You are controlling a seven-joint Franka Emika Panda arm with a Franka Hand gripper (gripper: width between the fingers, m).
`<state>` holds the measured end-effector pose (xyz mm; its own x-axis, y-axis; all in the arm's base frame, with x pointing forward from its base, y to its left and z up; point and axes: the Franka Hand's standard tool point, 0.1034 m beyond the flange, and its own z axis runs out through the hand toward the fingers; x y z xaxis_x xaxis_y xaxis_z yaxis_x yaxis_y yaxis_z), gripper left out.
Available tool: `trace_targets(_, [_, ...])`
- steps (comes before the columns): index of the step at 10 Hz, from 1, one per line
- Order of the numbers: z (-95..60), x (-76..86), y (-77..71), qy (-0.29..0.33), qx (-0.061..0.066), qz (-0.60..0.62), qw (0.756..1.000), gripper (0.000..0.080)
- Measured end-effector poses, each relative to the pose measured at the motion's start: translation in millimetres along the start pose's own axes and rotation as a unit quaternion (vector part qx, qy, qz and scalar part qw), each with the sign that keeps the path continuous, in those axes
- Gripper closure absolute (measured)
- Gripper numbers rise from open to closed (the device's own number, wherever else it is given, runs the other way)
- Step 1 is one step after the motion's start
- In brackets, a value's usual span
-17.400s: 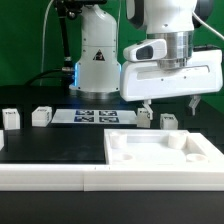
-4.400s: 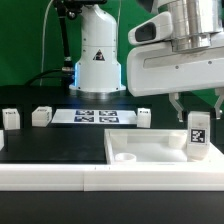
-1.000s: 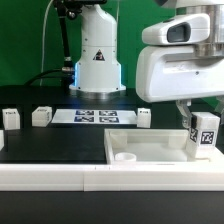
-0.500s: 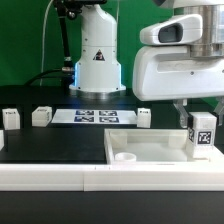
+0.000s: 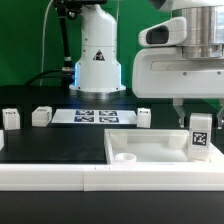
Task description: Assemble one leg
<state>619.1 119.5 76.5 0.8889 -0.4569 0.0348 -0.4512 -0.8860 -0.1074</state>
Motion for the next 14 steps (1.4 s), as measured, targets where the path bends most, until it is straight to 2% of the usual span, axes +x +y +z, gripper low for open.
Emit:
trace_targets(3, [0.4,-0.8,-0.6,0.006,0.005,0.146,0.989,0.0502])
trace_targets(7, [1.6,-1.9,-2.0,-0.007,0.016,0.338,0.941,0.0502])
trace_targets(9, [1.7,-2.0,-1.9,-0.013,0.021,0.371,0.928,0.0502])
trace_targets(10, [2.0,-3.4,-3.6,-0.018,0.023,0.404,0.914,0.0502])
trace_targets(11, [2.0,-3.9,-4.3,-0.018,0.023,0.403,0.915,0.0502])
trace_targets(12, [2.0,-3.6,-3.9,-0.017,0.024,0.389,0.921,0.0339])
trace_targets(13, [2.2,-2.6,-2.4,-0.016,0.024,0.354,0.935,0.0218])
trace_targets(14, [2.7,-3.4,-1.3,-0.020,0.020,0.338,0.941,0.0218])
